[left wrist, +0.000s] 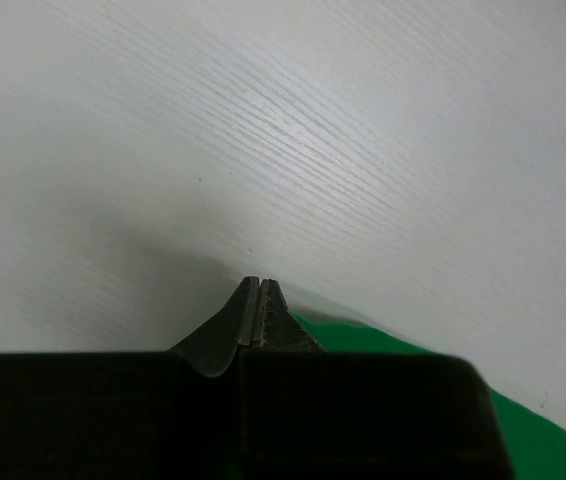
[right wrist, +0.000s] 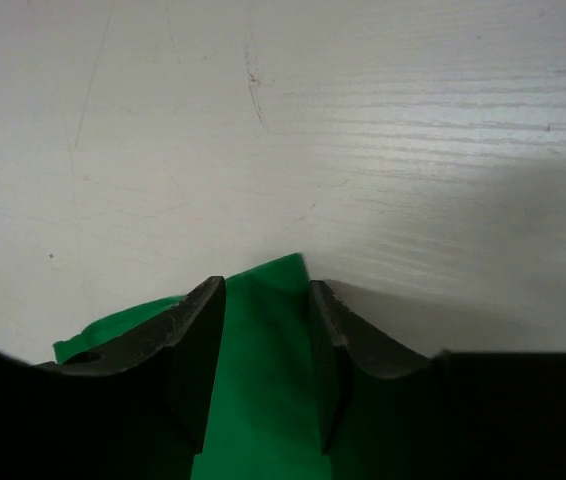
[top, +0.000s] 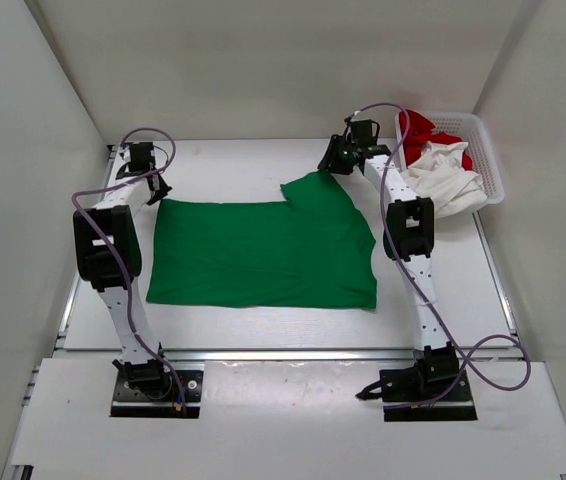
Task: Fold and stack the t-shirts
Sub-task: Grap the side of the flattened tshirt furthest away from the robot with both arms
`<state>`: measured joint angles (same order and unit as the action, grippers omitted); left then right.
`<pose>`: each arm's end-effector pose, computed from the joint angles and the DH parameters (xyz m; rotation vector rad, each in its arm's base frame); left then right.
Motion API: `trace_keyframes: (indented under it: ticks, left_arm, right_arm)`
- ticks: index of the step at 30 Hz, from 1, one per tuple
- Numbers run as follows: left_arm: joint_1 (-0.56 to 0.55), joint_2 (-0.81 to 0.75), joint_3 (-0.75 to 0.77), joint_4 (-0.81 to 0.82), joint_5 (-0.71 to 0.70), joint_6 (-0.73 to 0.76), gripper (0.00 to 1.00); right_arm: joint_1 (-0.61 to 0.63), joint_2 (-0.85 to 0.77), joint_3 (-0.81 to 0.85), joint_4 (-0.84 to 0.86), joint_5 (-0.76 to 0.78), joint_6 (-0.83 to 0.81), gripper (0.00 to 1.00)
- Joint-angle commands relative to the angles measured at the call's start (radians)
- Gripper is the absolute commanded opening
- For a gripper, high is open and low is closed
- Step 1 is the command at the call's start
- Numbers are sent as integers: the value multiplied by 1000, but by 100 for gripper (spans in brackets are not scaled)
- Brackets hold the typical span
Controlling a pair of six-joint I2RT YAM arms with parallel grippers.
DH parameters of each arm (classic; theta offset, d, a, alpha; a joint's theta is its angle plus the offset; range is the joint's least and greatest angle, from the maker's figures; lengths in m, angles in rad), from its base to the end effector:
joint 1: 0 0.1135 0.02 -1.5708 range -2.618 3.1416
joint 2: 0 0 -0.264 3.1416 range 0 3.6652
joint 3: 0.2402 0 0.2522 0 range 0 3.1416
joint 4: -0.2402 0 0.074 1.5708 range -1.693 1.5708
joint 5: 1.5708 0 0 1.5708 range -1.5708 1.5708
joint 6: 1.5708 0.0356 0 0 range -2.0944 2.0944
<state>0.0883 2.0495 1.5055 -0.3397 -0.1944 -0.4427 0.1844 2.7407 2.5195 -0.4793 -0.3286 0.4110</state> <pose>0.4490 0.0467 0.1882 -0.7200 2.3245 0.0801 0.5853 0.1209 0.1519 0.0844 2.3181 0.6819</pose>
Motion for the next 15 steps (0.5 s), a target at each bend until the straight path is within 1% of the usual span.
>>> trace_keyframes:
  ticks: [1, 2, 3, 4, 5, 6, 7, 8, 9, 11, 13, 15]
  left_arm:
    - [1, -84, -18, 27, 21, -10, 0]
    - [-2, -83, -18, 21, 26, -11, 0]
    - [2, -80, -21, 30, 29, -14, 0]
    - [4, -86, -22, 31, 30, -10, 0]
    - [5, -80, -21, 33, 32, -14, 0]
    - [11, -78, -21, 36, 33, -13, 0]
    - [8, -80, -25, 33, 35, -14, 0]
    - [8, -77, -28, 31, 36, -10, 0]
    - [13, -78, -25, 39, 36, -16, 0]
    - [14, -81, -36, 41, 41, -19, 0]
    - [21, -92, -47, 51, 49, -21, 0]
    - [21, -109, -71, 62, 52, -27, 0]
  right_arm:
    - [-16, 33, 35, -21, -53, 48, 33]
    - [-23, 33, 35, -18, -70, 54, 30]
    - [-17, 39, 42, -21, -75, 61, 24]
    - [-23, 49, 53, -22, -84, 69, 22]
    - [-25, 59, 71, -16, -99, 83, 16]
    - [-28, 66, 81, -18, -101, 80, 12]
    - [-25, 74, 105, -21, -104, 86, 9]
    - [-29, 83, 111, -18, -121, 100, 2]
    - [-30, 89, 137, -18, -125, 104, 0]
    - [-29, 94, 192, -36, -135, 118, 0]
    - [-39, 91, 286, -62, -136, 124, 0]
    - [-53, 60, 297, -83, -164, 118, 0]
